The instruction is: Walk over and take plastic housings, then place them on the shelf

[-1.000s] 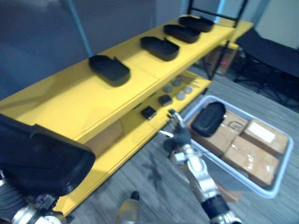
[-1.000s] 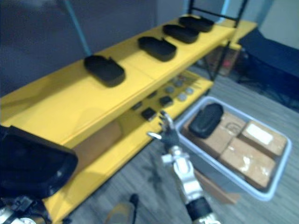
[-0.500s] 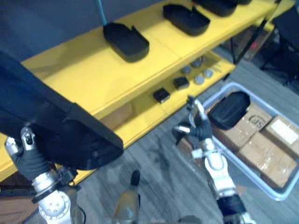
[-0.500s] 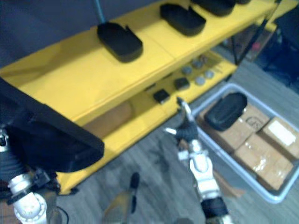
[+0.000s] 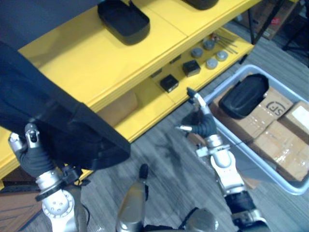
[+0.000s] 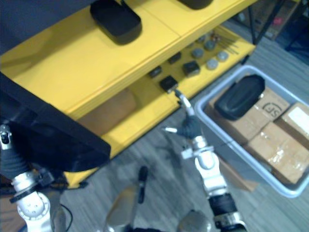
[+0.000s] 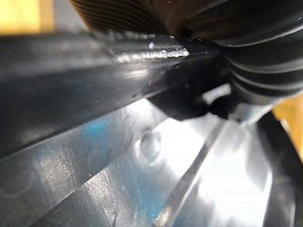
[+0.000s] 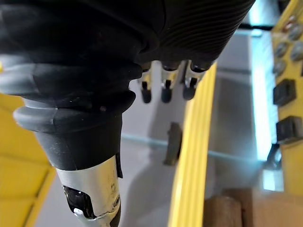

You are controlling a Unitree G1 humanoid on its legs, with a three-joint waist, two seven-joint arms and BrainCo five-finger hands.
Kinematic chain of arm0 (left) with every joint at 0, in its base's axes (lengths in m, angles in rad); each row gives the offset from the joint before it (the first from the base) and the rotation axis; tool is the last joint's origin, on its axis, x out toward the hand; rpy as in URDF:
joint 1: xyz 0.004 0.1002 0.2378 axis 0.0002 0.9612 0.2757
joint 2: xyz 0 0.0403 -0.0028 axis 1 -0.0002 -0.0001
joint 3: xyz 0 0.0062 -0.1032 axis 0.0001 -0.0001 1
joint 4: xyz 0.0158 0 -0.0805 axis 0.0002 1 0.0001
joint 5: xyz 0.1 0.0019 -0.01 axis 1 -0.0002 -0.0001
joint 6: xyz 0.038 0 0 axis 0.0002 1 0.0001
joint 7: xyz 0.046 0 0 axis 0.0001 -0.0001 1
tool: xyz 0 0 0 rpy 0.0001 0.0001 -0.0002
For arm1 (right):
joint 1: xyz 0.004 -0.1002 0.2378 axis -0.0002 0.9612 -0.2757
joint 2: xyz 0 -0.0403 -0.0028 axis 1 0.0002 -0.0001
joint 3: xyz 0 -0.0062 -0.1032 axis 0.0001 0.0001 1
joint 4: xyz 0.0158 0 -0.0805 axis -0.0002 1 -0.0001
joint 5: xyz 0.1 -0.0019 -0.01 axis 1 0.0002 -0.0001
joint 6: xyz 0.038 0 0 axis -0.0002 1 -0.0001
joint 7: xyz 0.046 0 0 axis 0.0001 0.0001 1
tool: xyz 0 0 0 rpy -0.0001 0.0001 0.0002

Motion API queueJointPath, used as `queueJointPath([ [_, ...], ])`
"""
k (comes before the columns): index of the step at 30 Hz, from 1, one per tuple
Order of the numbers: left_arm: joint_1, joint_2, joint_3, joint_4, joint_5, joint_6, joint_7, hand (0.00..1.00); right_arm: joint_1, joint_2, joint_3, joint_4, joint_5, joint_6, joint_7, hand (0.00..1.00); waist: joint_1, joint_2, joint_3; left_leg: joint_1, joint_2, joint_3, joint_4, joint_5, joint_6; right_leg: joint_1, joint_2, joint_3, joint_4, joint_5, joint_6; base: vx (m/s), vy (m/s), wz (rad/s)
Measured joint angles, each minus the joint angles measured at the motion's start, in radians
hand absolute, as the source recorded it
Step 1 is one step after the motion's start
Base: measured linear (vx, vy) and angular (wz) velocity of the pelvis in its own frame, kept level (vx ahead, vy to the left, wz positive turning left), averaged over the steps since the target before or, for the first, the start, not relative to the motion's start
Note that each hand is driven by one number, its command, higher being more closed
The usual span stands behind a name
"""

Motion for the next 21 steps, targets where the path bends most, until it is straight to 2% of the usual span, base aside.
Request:
queueJointPath([
  [1, 0.000, 0.002, 0.006, -0.006, 0.000, 0.001, 0.000, 1.00, 0.001, 0.015, -0.018, -0.014, 0.002, -0.001, -0.013, 0.00, 0.004, -0.005, 0.000, -0.004, -0.005, 0.004, 0.030, -0.022, 0.010, 0.029, -0.001, -0.018, -0.029, 0.007, 0.011, 0.17, 0.151, 0.35],
  [2, 0.003, 0.010, 0.011, -0.014, 0.000, 0.006, -0.001, 1.00, 0.009, 0.034, -0.038, -0.034, 0.018, -0.005, -0.040, 0.00, 0.004, -0.020, -0.009, -0.014, -0.014, 0.063, 0.108, -0.080, 0.054, 0.086, -0.001, -0.051, -0.058, 0.042, 0.031, 0.28, 0.170, 0.44],
  [3, 0.005, 0.019, 0.015, -0.015, 0.004, 0.007, 0.002, 1.00, 0.018, 0.040, -0.054, -0.063, 0.023, -0.012, -0.056, 0.00, 0.008, -0.018, -0.024, -0.015, -0.019, 0.088, 0.158, -0.149, 0.053, 0.074, -0.028, -0.031, 0.027, 0.067, -0.027, 0.29, 0.193, 0.38],
  [4, 0.005, 0.020, 0.016, -0.015, 0.007, 0.010, 0.009, 1.00, 0.016, 0.045, -0.056, -0.072, 0.031, -0.015, -0.062, 0.00, 0.009, -0.019, -0.027, -0.008, -0.027, 0.088, 0.169, -0.166, 0.064, 0.045, -0.052, 0.005, 0.092, 0.093, -0.085, 0.23, 0.198, 0.20],
  [5, 0.024, 0.022, 0.018, -0.016, 0.022, 0.014, 0.023, 1.00, 0.007, 0.048, -0.054, -0.073, 0.038, -0.017, -0.063, 0.00, 0.009, -0.017, -0.041, 0.021, -0.030, 0.091, 0.158, -0.186, 0.081, -0.012, -0.076, 0.071, 0.189, 0.193, -0.198, 0.16, 0.189, 0.00],
  [6, 0.037, 0.028, 0.025, -0.020, 0.046, 0.019, 0.033, 1.00, 0.002, 0.059, -0.048, -0.072, 0.039, -0.017, -0.060, 0.00, 0.008, -0.018, -0.054, 0.056, -0.028, 0.085, 0.132, -0.195, 0.092, -0.041, -0.084, 0.116, 0.243, 0.303, -0.217, 0.34, 0.219, -0.02],
  [8, 0.030, 0.054, 0.036, -0.025, 0.087, 0.043, 0.066, 1.00, -0.022, 0.073, -0.037, -0.072, 0.053, -0.017, -0.033, 0.00, 0.003, -0.011, -0.085, 0.116, -0.020, 0.059, 0.083, -0.207, 0.109, -0.097, -0.046, 0.178, 0.291, 0.219, -0.184, 0.33, 0.137, 0.12],
  [9, 0.005, 0.068, 0.037, -0.025, 0.091, 0.058, 0.077, 1.00, -0.046, 0.072, -0.025, -0.072, 0.084, -0.016, -0.010, 0.00, -0.002, 0.001, -0.097, 0.151, -0.010, 0.034, 0.046, -0.209, 0.110, -0.133, 0.017, 0.204, 0.264, 0.153, -0.177, 0.28, 0.107, 0.42],
  [10, -0.027, 0.072, 0.036, -0.024, 0.090, 0.065, 0.085, 1.00, -0.065, 0.072, -0.019, -0.072, 0.108, -0.009, 0.009, 0.00, -0.006, 0.005, -0.112, 0.182, -0.007, 0.005, 0.008, -0.208, 0.109, -0.171, 0.081, 0.225, 0.187, 0.117, -0.178, 0.33, 0.118, 0.54],
  [11, -0.036, 0.071, 0.036, -0.024, 0.087, 0.073, 0.087, 1.00, -0.069, 0.072, -0.018, -0.072, 0.122, -0.005, 0.021, 0.00, -0.009, 0.008, -0.124, 0.193, -0.008, -0.010, -0.006, -0.208, 0.109, -0.195, 0.110, 0.242, 0.140, 0.111, -0.172, 0.28, 0.043, 0.78],
  [12, -0.059, 0.070, 0.036, -0.016, 0.083, 0.082, 0.092, 1.00, -0.069, 0.072, -0.014, -0.073, 0.134, 0.004, 0.036, 0.00, -0.020, 0.009, -0.148, 0.203, -0.009, -0.046, -0.019, -0.213, 0.105, -0.242, 0.162, 0.288, 0.050, 0.113, -0.165, 0.30, -0.005, 0.99],
  [13, -0.071, 0.070, 0.035, -0.003, 0.083, 0.088, 0.096, 1.00, -0.067, 0.072, -0.003, -0.073, 0.147, 0.013, 0.048, 0.00, -0.029, 0.015, -0.151, 0.227, -0.010, -0.081, -0.029, -0.216, 0.096, -0.273, 0.199, 0.342, -0.038, 0.125, -0.146, 0.32, -0.033, 1.04],
  [14, -0.072, 0.069, 0.033, 0.006, 0.081, 0.090, 0.095, 1.00, -0.062, 0.073, 0.003, -0.074, 0.150, 0.018, 0.057, 0.00, -0.032, 0.018, -0.153, 0.238, -0.010, -0.101, -0.031, -0.219, 0.089, -0.284, 0.214, 0.366, -0.078, 0.134, -0.134, 0.34, -0.095, 1.19],
  [16, -0.062, 0.068, -0.002, 0.038, 0.079, 0.105, 0.093, 1.00, -0.027, 0.072, 0.034, -0.085, 0.156, 0.053, 0.087, 0.00, -0.054, 0.000, -0.179, 0.260, -0.025, -0.189, -0.030, -0.235, 0.063, -0.309, 0.247, 0.459, -0.202, 0.199, -0.115, 0.40, -0.219, 1.45],
  [17, -0.056, 0.067, -0.012, 0.041, 0.080, 0.113, 0.091, 1.00, -0.018, 0.073, 0.043, -0.088, 0.156, 0.057, 0.092, 0.00, -0.053, -0.009, -0.185, 0.264, -0.030, -0.200, -0.029, -0.241, 0.053, -0.307, 0.251, 0.484, -0.228, 0.226, -0.115, 0.44, -0.370, 1.53],
  [18, -0.040, 0.070, -0.029, 0.040, 0.080, 0.124, 0.084, 1.00, -0.003, 0.076, 0.064, -0.095, 0.154, 0.074, 0.094, 0.00, -0.054, -0.038, -0.203, 0.266, -0.044, -0.220, -0.026, -0.257, 0.028, -0.295, 0.254, 0.519, -0.280, 0.323, -0.128, 0.21, -0.222, 1.18],
  [19, -0.033, 0.067, -0.034, 0.042, 0.080, 0.127, 0.080, 1.00, 0.001, 0.075, 0.073, -0.097, 0.152, 0.079, 0.098, 0.00, -0.056, -0.052, -0.213, 0.265, -0.047, -0.220, -0.026, -0.272, 0.010, -0.291, 0.246, 0.517, -0.290, 0.373, -0.090, 0.39, -0.407, 1.19],
  [20, -0.003, 0.021, -0.048, 0.052, 0.080, 0.145, 0.068, 1.00, 0.001, 0.047, 0.087, -0.091, 0.157, 0.086, 0.112, 0.00, -0.043, -0.001, -0.232, 0.263, 0.007, -0.221, -0.021, -0.284, -0.004, -0.264, 0.282, 0.467, -0.295, 0.371, -0.107, 0.29, -0.286, 0.75],
  [21, 0.035, 0.006, -0.048, 0.053, 0.079, 0.161, 0.060, 1.00, -0.002, 0.039, 0.096, -0.092, 0.169, 0.087, 0.128, 0.00, -0.043, 0.026, -0.248, 0.268, 0.050, -0.182, -0.036, -0.286, -0.013, -0.232, 0.313, 0.439, -0.335, 0.367, -0.119, 0.37, -0.359, 0.59],
])
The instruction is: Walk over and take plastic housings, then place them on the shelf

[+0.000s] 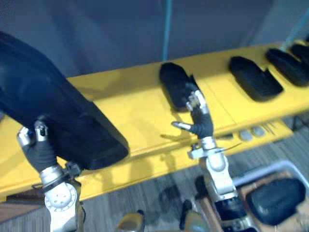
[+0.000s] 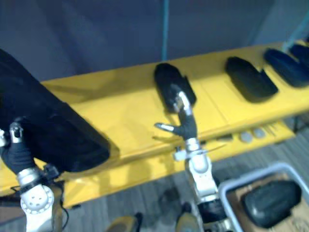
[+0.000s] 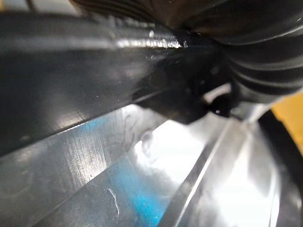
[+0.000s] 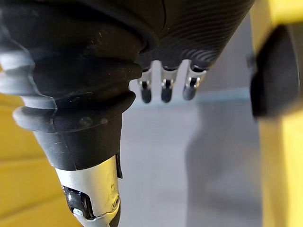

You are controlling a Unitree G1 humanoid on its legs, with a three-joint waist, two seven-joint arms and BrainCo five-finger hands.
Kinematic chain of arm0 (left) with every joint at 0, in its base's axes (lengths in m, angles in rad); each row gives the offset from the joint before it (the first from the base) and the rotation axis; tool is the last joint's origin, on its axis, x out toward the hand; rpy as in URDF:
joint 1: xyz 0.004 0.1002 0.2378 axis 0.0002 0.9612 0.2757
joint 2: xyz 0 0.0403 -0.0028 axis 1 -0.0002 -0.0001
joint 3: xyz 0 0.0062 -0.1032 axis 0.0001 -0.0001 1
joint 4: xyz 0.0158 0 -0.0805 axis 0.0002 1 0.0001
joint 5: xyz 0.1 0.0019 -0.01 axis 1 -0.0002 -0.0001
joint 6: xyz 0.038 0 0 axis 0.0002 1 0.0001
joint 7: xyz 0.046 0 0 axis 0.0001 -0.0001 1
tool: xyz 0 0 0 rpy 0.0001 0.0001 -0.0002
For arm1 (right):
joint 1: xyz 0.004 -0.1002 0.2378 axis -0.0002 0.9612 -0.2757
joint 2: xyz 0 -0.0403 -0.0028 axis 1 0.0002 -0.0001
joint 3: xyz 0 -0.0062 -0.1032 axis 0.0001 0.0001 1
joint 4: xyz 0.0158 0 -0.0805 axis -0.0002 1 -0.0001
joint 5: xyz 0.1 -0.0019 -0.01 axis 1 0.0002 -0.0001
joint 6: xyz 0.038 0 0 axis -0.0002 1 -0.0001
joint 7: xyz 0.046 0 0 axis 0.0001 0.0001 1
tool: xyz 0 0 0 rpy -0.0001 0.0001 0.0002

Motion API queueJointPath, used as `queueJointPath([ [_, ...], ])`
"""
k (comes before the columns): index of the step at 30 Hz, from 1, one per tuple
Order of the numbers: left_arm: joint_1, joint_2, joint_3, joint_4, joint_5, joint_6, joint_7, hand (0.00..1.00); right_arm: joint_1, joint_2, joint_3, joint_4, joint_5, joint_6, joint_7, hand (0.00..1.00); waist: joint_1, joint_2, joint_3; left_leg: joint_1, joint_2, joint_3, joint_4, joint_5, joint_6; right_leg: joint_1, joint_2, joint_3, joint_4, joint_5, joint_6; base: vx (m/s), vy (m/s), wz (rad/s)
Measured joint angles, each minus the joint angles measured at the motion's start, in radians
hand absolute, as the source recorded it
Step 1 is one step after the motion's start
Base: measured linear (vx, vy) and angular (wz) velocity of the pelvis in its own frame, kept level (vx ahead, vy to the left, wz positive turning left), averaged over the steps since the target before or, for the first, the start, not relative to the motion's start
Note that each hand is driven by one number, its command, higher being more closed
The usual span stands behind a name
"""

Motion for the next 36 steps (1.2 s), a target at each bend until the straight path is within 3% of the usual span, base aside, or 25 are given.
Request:
queueJointPath([
  [2, 0.018, -0.020, -0.001, 0.001, 0.004, 0.017, -0.007, 1.00, 0.003, -0.018, -0.006, -0.002, 0.027, 0.003, 0.012, 0.00, -0.008, 0.022, -0.013, 0.016, 0.043, 0.096, -0.042, 0.023, -0.035, 0.028, 0.016, -0.041, -0.019, -0.006, -0.018, 0.20, -0.176, 0.43],
  [5, -0.020, -0.023, -0.038, 0.001, 0.004, 0.033, -0.024, 1.00, 0.045, -0.029, -0.064, -0.021, 0.025, 0.005, -0.002, 0.00, -0.038, 0.031, -0.020, 0.033, 0.066, 0.241, -0.083, 0.059, -0.017, 0.089, 0.014, -0.115, -0.048, -0.011, -0.024, 0.09, -0.080, 0.53],
  [8, -0.044, -0.018, -0.039, 0.000, 0.011, 0.051, -0.021, 1.00, 0.074, -0.021, -0.098, -0.082, -0.056, 0.002, -0.089, 0.00, -0.035, 0.021, -0.023, 0.043, 0.050, 0.242, -0.120, 0.082, -0.012, 0.099, 0.005, -0.123, -0.085, -0.007, -0.018, 0.02, -0.004, 0.17],
  [11, -0.025, -0.011, -0.016, -0.022, 0.083, 0.101, -0.022, 1.00, 0.114, 0.000, -0.189, -0.203, -0.154, -0.016, -0.214, 0.00, -0.037, 0.021, -0.024, 0.060, 0.037, 0.248, -0.154, 0.100, -0.007, 0.112, -0.005, -0.124, -0.109, 0.001, -0.009, -0.01, 0.033, 0.01],
  [14, -0.020, 0.058, 0.049, -0.029, 0.144, 0.152, -0.045, 1.00, 0.139, -0.017, -0.312, -0.313, -0.171, -0.022, -0.284, 0.00, -0.053, 0.022, -0.032, 0.070, 0.038, 0.256, -0.171, 0.106, -0.009, 0.121, 0.001, -0.121, -0.136, 0.013, -0.008, 0.00, 0.002, -0.08],
  [16, -0.027, 0.165, 0.131, -0.005, 0.182, 0.199, -0.088, 1.00, 0.169, -0.073, -0.407, -0.362, -0.172, -0.032, -0.305, 0.00, -0.070, 0.025, -0.039, 0.094, 0.043, 0.297, -0.186, 0.108, -0.012, 0.125, 0.010, -0.094, -0.150, 0.022, -0.010, 0.01, -0.006, -0.36],
  [19, -0.094, 0.318, 0.179, 0.144, 0.202, 0.259, -0.152, 1.00, 0.217, -0.149, -0.496, -0.374, -0.168, -0.027, -0.305, 0.00, -0.096, 0.037, -0.073, 0.106, 0.045, 0.326, -0.202, 0.109, -0.013, 0.126, 0.018, -0.068, -0.175, 0.039, -0.009, 0.02, 0.001, -0.30],
  [23, -0.207, 0.437, 0.179, 0.316, 0.202, 0.336, -0.244, 1.00, 0.252, -0.178, -0.554, -0.374, -0.112, 0.016, -0.294, 0.00, -0.125, 0.043, -0.080, 0.118, 0.043, 0.367, -0.206, 0.109, -0.013, 0.125, 0.023, -0.037, -0.202, 0.062, -0.009, -0.03, 0.013, -0.31],
  [27, -0.352, 0.543, 0.169, 0.555, 0.200, 0.419, -0.316, 1.00, 0.312, -0.180, -0.586, -0.373, -0.075, 0.066, -0.236, 0.00, -0.158, 0.039, -0.082, 0.119, 0.047, 0.421, -0.208, 0.108, -0.013, 0.115, 0.040, 0.016, -0.248, 0.099, -0.014, -0.04, -0.002, -0.35],
  [31, -0.479, 0.606, 0.131, 0.782, 0.190, 0.511, -0.361, 1.00, 0.362, -0.180, -0.603, -0.365, -0.035, 0.083, -0.196, 0.00, -0.190, 0.040, -0.081, 0.122, 0.052, 0.465, -0.211, 0.108, -0.013, 0.105, 0.053, 0.055, -0.273, 0.125, -0.020, -0.03, -0.016, -0.35],
  [33, -0.548, 0.637, 0.113, 0.921, 0.179, 0.567, -0.393, 1.00, 0.373, -0.180, -0.607, -0.362, -0.003, 0.083, -0.168, 0.00, -0.225, 0.041, -0.081, 0.123, 0.053, 0.492, -0.212, 0.108, -0.013, 0.096, 0.058, 0.080, -0.286, 0.137, -0.021, -0.04, -0.019, -0.29],
  [36, -0.629, 0.655, 0.079, 1.045, 0.142, 0.638, -0.428, 1.00, 0.384, -0.181, -0.615, -0.351, 0.027, 0.083, -0.150, 0.00, -0.239, 0.042, -0.079, 0.118, 0.053, 0.531, -0.219, 0.107, -0.014, 0.071, 0.065, 0.124, -0.291, 0.152, -0.024, -0.06, -0.015, -0.40],
])
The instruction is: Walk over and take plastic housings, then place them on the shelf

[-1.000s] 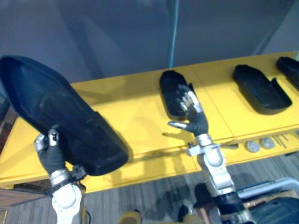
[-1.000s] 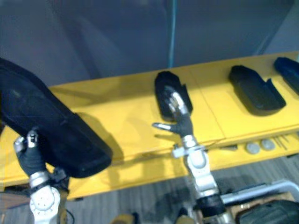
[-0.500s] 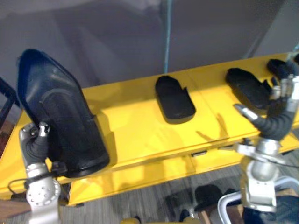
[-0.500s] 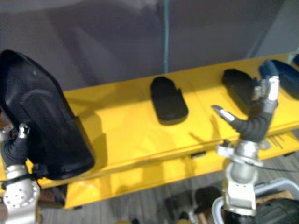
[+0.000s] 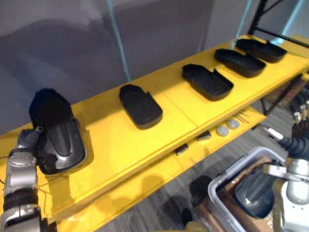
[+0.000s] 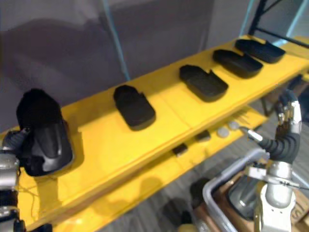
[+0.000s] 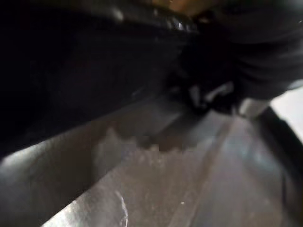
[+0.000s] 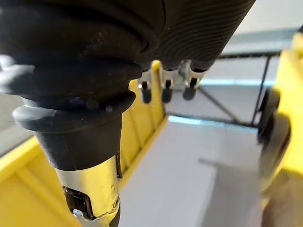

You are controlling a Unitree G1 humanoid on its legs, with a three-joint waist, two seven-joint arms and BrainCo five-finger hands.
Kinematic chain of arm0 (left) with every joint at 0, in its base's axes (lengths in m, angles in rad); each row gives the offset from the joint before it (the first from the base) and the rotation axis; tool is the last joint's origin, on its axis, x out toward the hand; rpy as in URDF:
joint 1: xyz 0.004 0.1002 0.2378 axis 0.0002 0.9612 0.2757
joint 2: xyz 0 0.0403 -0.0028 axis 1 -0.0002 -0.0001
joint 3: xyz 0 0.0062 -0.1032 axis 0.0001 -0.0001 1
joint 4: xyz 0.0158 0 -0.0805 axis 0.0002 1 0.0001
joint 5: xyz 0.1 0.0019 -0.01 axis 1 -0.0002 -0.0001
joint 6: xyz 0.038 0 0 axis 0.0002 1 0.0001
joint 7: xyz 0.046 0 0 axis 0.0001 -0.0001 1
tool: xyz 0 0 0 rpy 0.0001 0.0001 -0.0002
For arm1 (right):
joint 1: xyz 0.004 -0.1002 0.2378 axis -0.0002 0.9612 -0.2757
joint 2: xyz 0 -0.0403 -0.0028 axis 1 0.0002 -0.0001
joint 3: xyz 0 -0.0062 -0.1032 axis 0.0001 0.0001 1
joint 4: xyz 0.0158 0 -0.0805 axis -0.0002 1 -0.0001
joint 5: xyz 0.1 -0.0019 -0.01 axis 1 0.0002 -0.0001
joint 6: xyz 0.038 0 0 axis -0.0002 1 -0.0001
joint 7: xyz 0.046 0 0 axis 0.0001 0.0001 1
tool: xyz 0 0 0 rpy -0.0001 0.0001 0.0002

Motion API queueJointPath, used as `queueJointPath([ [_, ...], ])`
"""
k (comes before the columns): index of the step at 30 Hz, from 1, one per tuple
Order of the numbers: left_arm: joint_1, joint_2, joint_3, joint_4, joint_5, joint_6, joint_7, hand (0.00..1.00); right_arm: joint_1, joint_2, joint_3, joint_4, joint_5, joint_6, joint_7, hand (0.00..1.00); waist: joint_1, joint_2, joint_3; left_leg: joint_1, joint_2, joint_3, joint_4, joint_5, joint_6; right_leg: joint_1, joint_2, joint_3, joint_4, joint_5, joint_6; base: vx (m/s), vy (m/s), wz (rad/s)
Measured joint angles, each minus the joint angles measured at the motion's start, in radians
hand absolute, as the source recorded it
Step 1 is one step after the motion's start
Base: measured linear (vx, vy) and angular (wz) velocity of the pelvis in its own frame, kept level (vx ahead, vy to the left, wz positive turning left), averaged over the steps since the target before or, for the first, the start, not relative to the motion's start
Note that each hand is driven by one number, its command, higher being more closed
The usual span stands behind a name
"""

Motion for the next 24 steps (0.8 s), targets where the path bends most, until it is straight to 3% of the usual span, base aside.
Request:
queueJointPath([
  [4, -0.044, 0.000, -0.034, 0.103, -0.001, 0.061, -0.004, 1.00, 0.003, -0.004, -0.010, 0.031, 0.007, 0.000, 0.003, 0.00, -0.032, 0.004, 0.009, 0.017, 0.004, 0.028, -0.003, -0.003, -0.004, -0.001, 0.010, 0.028, 0.000, 0.006, -0.001, -0.03, -0.010, -0.21],
  [6, -0.048, -0.001, -0.034, 0.133, -0.001, 0.069, -0.003, 1.00, 0.007, -0.004, -0.011, 0.031, 0.010, 0.000, 0.000, 0.00, -0.045, 0.007, 0.012, 0.018, 0.006, 0.035, -0.003, -0.003, -0.005, -0.002, 0.012, 0.031, 0.000, 0.007, -0.001, -0.03, -0.013, -0.15],
  [12, -0.082, -0.001, -0.034, 0.175, 0.022, 0.118, -0.001, 1.00, 0.030, -0.005, -0.013, 0.031, 0.010, 0.001, -0.021, 0.00, -0.046, 0.004, 0.028, 0.018, 0.013, 0.055, 0.001, -0.007, -0.010, -0.014, 0.022, 0.053, 0.000, 0.010, -0.005, -0.04, -0.016, -0.10],
  [17, -0.102, 0.014, -0.033, 0.186, 0.119, 0.147, -0.006, 1.00, 0.032, -0.011, -0.014, 0.031, 0.010, 0.019, -0.024, 0.00, -0.046, 0.006, 0.071, 0.017, 0.015, 0.073, 0.014, -0.015, -0.012, -0.016, 0.024, 0.067, 0.000, 0.016, -0.007, -0.05, -0.006, -0.10],
  [24, -0.104, 0.079, -0.033, 0.186, 0.199, 0.146, -0.046, 1.00, 0.042, -0.011, -0.012, 0.031, 0.010, 0.021, -0.024, 0.00, -0.045, 0.010, 0.079, 0.017, 0.013, 0.075, 0.018, -0.019, -0.011, -0.017, 0.022, 0.072, 0.000, 0.019, -0.005, -0.02, 0.001, -0.02],
])
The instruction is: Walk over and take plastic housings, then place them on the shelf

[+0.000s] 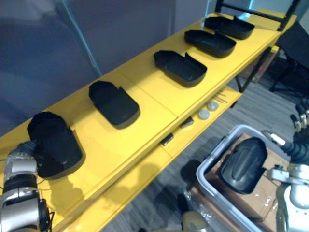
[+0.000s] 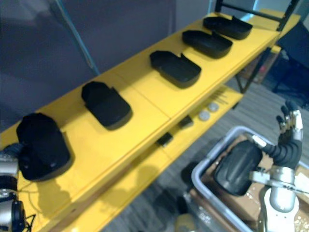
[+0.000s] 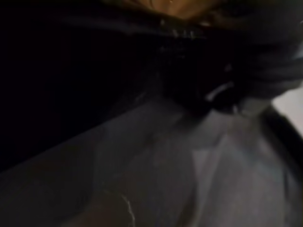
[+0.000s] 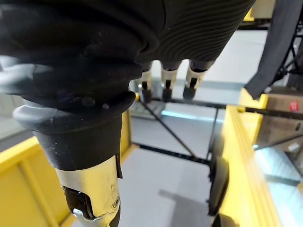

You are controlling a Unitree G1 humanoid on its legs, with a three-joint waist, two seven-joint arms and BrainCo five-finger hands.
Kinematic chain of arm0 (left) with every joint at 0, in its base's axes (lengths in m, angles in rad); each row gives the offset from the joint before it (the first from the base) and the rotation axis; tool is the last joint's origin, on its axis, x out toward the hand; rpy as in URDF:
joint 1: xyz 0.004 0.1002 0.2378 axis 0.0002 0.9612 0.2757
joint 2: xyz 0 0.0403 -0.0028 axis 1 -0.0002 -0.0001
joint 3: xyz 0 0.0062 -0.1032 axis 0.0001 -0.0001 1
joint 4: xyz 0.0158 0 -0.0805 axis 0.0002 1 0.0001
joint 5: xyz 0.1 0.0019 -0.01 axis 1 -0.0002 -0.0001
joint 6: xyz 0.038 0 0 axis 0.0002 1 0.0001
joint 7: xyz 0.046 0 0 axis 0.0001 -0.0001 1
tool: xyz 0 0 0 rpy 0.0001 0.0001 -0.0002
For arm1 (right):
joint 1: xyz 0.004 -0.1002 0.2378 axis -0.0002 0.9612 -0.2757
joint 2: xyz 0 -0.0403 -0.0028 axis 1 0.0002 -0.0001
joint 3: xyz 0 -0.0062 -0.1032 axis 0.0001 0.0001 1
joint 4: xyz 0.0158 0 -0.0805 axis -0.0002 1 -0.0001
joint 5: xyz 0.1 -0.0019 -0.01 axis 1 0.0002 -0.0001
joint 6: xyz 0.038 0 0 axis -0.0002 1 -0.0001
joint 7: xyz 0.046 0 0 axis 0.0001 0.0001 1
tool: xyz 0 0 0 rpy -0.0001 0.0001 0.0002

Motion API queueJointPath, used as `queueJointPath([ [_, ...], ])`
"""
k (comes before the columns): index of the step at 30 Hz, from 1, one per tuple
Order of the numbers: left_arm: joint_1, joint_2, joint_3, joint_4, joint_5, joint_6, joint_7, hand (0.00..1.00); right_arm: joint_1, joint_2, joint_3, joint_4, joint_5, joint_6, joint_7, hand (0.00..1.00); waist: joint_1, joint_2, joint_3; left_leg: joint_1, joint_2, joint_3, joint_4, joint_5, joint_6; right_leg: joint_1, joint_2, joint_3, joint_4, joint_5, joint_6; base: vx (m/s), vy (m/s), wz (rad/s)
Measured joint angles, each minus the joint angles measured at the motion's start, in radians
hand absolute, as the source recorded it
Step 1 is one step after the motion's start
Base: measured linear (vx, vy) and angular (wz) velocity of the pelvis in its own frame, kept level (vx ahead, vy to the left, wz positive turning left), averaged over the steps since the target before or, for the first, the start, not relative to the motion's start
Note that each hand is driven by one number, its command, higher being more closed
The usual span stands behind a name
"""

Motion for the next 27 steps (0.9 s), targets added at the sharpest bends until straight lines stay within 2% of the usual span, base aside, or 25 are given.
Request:
queueJointPath([
  [6, 0.001, 0.009, 0.000, 0.032, 0.018, -0.007, -0.010, 1.00, 0.000, -0.009, 0.005, 0.000, 0.007, 0.018, 0.001, 0.00, 0.003, 0.008, 0.014, 0.001, 0.000, -0.003, 0.005, 0.000, 0.001, 0.000, -0.001, -0.004, 0.000, 0.000, 0.000, -0.04, -0.005, 0.01],
  [12, 0.008, 0.010, 0.000, 0.058, 0.008, -0.041, -0.010, 1.00, 0.001, -0.029, 0.014, 0.000, 0.007, 0.018, 0.002, 0.00, 0.002, 0.011, 0.015, 0.000, 0.000, -0.001, 0.011, -0.002, 0.003, 0.000, -0.001, -0.003, 0.000, 0.000, 0.000, -0.05, -0.007, -0.01],
  [13, 0.011, 0.010, 0.000, 0.058, 0.007, -0.041, -0.010, 0.00, 0.001, -0.032, 0.016, 0.000, 0.007, 0.019, 0.003, 0.00, 0.002, 0.012, 0.018, 0.000, 0.001, -0.001, 0.016, -0.004, 0.004, 0.001, -0.001, -0.001, 0.000, 0.000, 0.000, -0.04, -0.006, -0.03],
  [16, 0.022, 0.010, 0.000, 0.058, -0.003, -0.041, -0.009, 0.00, 0.000, -0.040, 0.021, 0.000, 0.007, 0.024, 0.007, 0.00, 0.002, 0.015, 0.027, -0.001, 0.002, 0.001, 0.027, -0.010, 0.005, 0.003, -0.002, 0.006, 0.000, 0.000, 0.000, -0.06, -0.001, -0.04],
  [19, 0.049, 0.010, 0.000, 0.059, -0.040, -0.042, 0.011, 0.00, 0.002, -0.049, 0.021, 0.000, 0.007, 0.054, 0.016, 0.00, -0.003, 0.018, 0.030, -0.002, 0.002, 0.005, 0.036, -0.015, 0.006, 0.003, -0.001, 0.011, 0.000, 0.001, 0.001, -0.05, -0.003, -0.05],
  [22, 0.053, 0.010, 0.001, 0.065, -0.096, -0.042, 0.109, 0.00, 0.000, -0.083, 0.018, 0.000, 0.007, 0.057, 0.033, 0.00, -0.006, 0.011, 0.056, -0.002, 0.000, 0.015, 0.039, -0.017, 0.008, -0.002, -0.002, 0.020, 0.000, 0.004, -0.001, -0.07, -0.004, -0.10],
  [24, 0.055, 0.008, 0.009, 0.065, -0.153, -0.040, 0.211, 0.00, -0.005, -0.109, -0.003, 0.000, 0.007, 0.056, 0.053, 0.00, -0.007, 0.010, 0.067, -0.039, -0.002, 0.026, 0.060, -0.025, 0.011, -0.036, -0.005, 0.037, 0.000, 0.013, -0.001, -0.07, -0.010, -0.14],
  [25, 0.055, 0.008, 0.013, 0.065, -0.163, -0.040, 0.238, 0.00, -0.008, -0.113, -0.009, 0.000, 0.007, 0.055, 0.057, 0.00, -0.011, 0.011, 0.075, -0.043, -0.002, 0.028, 0.064, -0.025, 0.012, -0.040, -0.006, 0.038, 0.000, 0.015, 0.001, -0.05, -0.019, -0.07],
  [27, 0.055, 0.000, 0.018, 0.065, -0.223, -0.034, 0.349, 0.00, -0.016, -0.117, -0.020, 0.000, 0.007, 0.054, 0.071, 0.00, -0.027, 0.014, 0.084, -0.054, -0.002, 0.028, 0.069, -0.026, 0.012, -0.052, -0.006, 0.041, 0.000, 0.021, 0.005, -0.02, -0.009, -0.01],
])
